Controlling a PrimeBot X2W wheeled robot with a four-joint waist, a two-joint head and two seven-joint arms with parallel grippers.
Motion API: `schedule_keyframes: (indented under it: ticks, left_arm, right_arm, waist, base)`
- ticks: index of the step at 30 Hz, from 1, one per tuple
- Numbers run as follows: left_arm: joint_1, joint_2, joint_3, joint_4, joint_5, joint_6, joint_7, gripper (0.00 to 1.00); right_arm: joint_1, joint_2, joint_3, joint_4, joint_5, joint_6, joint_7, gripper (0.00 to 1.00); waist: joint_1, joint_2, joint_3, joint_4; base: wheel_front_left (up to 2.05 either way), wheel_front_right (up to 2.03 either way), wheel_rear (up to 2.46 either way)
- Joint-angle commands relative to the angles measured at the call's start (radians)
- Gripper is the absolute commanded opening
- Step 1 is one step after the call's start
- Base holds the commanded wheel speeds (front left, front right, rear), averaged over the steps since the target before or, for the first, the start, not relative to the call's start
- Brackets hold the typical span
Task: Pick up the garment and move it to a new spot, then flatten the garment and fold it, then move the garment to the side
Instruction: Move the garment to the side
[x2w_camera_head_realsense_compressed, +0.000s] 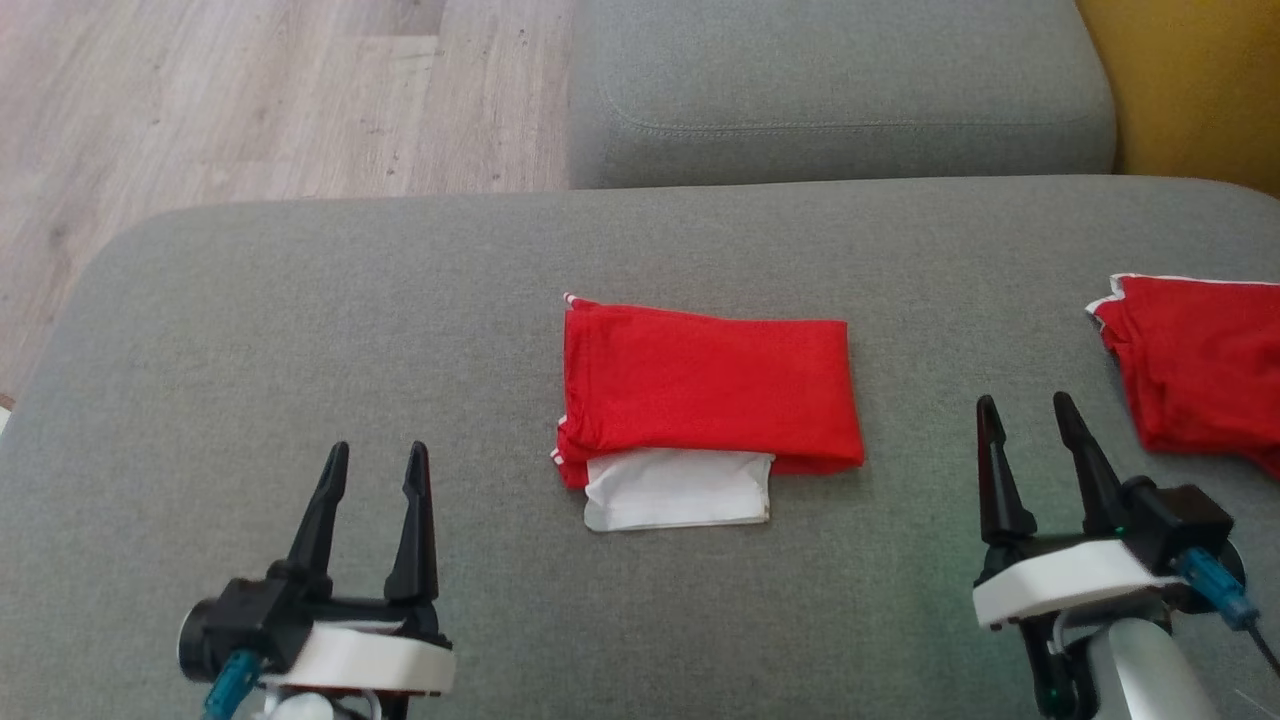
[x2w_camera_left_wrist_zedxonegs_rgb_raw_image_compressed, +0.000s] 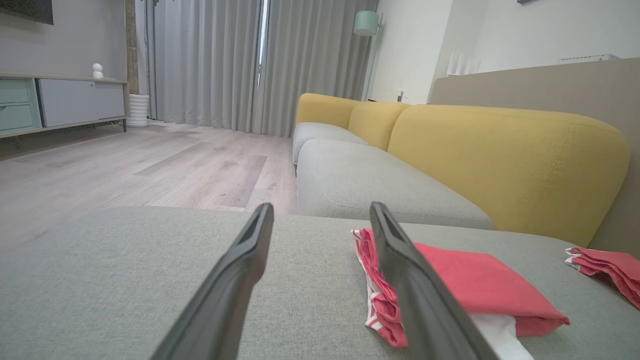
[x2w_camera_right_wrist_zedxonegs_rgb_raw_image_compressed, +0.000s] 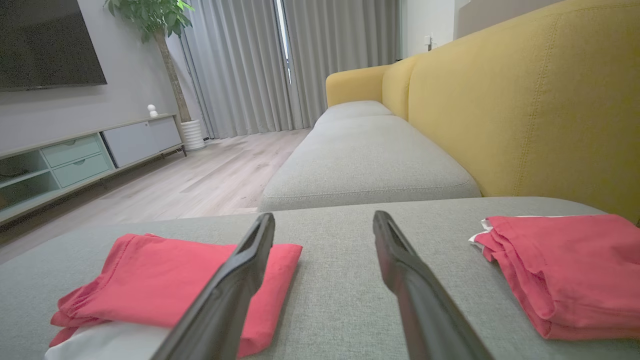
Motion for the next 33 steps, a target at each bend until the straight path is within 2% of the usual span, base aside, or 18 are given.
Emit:
schedule_keyframes:
  ticks: [1, 11, 18, 25, 33]
  left_arm:
    - [-0.037, 0.001, 0.046, -0.044, 0.017, -0.004, -0.005, 1.0]
    - [-0.053, 0.001, 0.026, -0.046, 0.002, -0.002, -0.005, 1.0]
    - [-0.102, 0.001, -0.019, -0.049, 0.009, -0.007, -0.005, 1.0]
    - [-0.15, 0.001, -0.062, -0.043, -0.005, -0.01, -0.005, 1.0]
    - [-0.18, 0.001, -0.097, -0.032, -0.021, -0.008, -0.005, 1.0]
  right_arm:
    - [-0.034, 0.005, 0.019, -0.049, -0.006, -0.001, -0.012, 1.0]
    - [-0.03, 0.007, 0.019, -0.061, 0.015, -0.001, -0.011, 1.0]
    - [-0.108, 0.007, 0.023, -0.011, -0.009, -0.001, 0.044, 1.0]
    - [-0.225, 0.007, 0.021, 0.16, -0.013, -0.001, 0.138, 1.0]
    - [-0.329, 0.007, -0.007, 0.386, 0.007, -0.001, 0.222, 1.0]
  waist:
    - [0.0, 0.0, 0.002, -0.001]
    - [0.0, 0.0, 0.012, 0.014]
    - [0.0, 0.0, 0.084, 0.06]
    - [0.0, 0.0, 0.146, 0.118]
    - [0.0, 0.0, 0.167, 0.176]
  base:
    - [0.0, 0.0, 0.0]
    - [0.0, 0.0, 0.0]
    - [0.0, 0.0, 0.0]
    - [0.0, 0.0, 0.0]
    - [0.0, 0.0, 0.0]
